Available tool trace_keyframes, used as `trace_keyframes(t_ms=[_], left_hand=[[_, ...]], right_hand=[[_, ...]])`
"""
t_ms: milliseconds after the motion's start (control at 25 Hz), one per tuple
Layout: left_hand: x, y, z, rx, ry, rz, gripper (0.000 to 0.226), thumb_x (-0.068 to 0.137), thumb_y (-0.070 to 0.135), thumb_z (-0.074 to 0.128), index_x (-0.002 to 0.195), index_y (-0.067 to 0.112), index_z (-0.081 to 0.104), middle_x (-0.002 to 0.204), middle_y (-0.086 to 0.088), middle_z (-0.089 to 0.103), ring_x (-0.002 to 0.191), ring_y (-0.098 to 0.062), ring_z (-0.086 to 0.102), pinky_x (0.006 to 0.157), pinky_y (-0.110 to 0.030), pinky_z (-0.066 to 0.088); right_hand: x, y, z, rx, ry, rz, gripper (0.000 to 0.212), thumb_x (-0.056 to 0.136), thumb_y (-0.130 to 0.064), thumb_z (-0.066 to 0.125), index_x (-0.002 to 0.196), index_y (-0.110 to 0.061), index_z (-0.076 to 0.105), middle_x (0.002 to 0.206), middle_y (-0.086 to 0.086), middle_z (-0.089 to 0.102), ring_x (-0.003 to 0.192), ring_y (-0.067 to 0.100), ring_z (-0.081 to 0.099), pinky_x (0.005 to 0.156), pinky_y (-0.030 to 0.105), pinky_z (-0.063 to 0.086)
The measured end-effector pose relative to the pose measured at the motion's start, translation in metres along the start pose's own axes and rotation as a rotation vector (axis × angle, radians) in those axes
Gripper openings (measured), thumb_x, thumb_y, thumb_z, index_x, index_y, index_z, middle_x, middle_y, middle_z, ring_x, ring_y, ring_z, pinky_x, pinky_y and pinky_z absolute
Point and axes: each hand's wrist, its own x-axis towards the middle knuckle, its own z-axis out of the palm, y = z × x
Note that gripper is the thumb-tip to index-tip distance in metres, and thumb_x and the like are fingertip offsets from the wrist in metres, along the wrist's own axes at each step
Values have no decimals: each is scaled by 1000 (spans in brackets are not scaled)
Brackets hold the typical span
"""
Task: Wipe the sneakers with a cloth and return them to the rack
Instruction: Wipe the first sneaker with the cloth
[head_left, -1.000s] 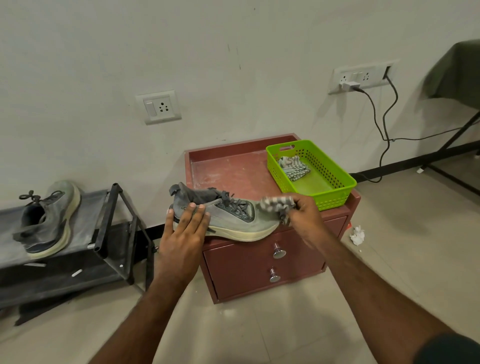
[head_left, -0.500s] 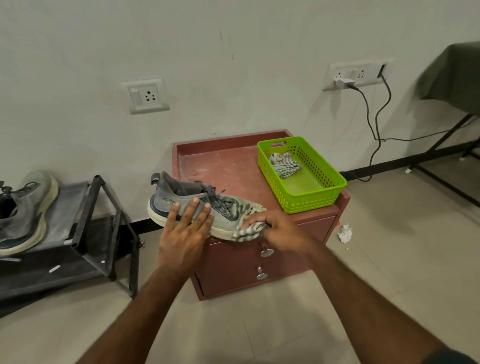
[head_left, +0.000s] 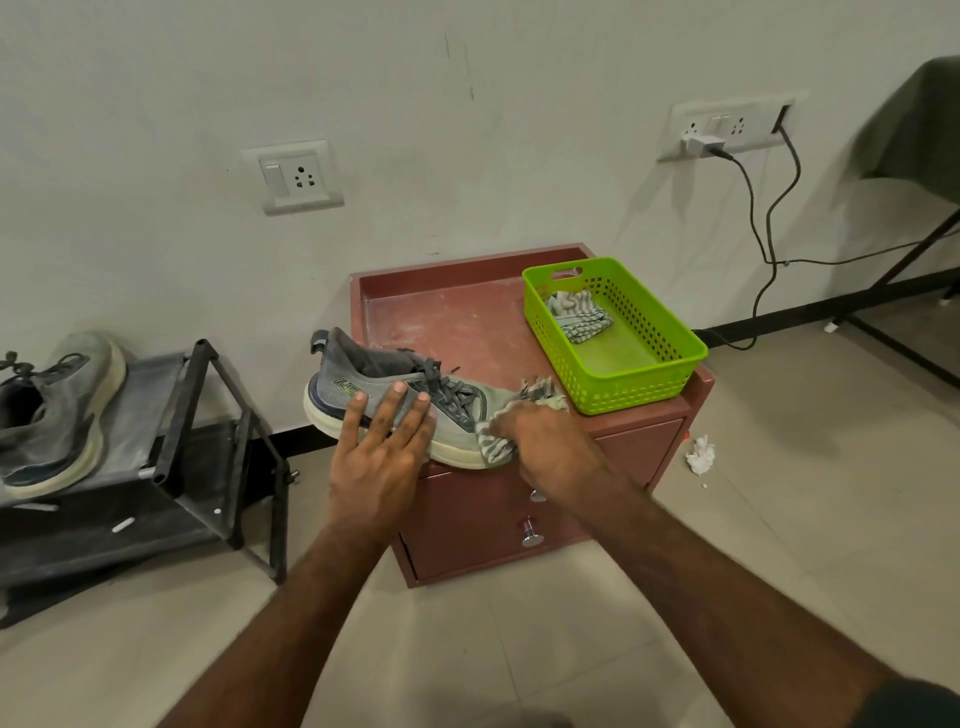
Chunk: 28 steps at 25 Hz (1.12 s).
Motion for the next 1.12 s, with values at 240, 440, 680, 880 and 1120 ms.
trace_keyframes(t_ms=[240,440,680,880,1120], left_hand=[[5,-1,-4,-5,-37,-17,46,89,25,58,134,12,63,145,-6,56,143,-30,41,117,-59,20],[4,-1,-4,-18,-64,-17,48,92,22,63,138,13,59,149,-6,51,147,-29,35,119,-58,17],[3,1,-4,4,-44,-14,46,90,22,54,134,12,62,146,-7,55,143,-31,40,116,-60,21],[3,2,-6,1,-98,-35,50,90,27,54,138,12,59,149,-7,51,146,-31,35,119,-60,18],[4,2,-5,7,-90,-22,49,90,25,57,137,13,60,148,-7,53,146,-31,36,119,-60,18]], right_hand=[[-3,18,-16,902,374,242,46,83,10,56,111,-21,76,108,6,75,97,15,70,90,42,57],[-4,11,-29,107,74,178,33,86,-12,56,117,-13,69,115,11,68,110,25,64,95,33,48],[-2,-35,-19,221,30,57,32,86,-5,57,111,-16,73,107,4,73,99,20,68,82,29,52],[2,14,-25,592,474,143,48,77,-2,48,117,-8,72,121,7,70,115,13,63,102,20,44],[15,5,7,131,84,-21,49,85,-2,54,129,-20,65,134,6,62,126,26,54,105,36,43]])
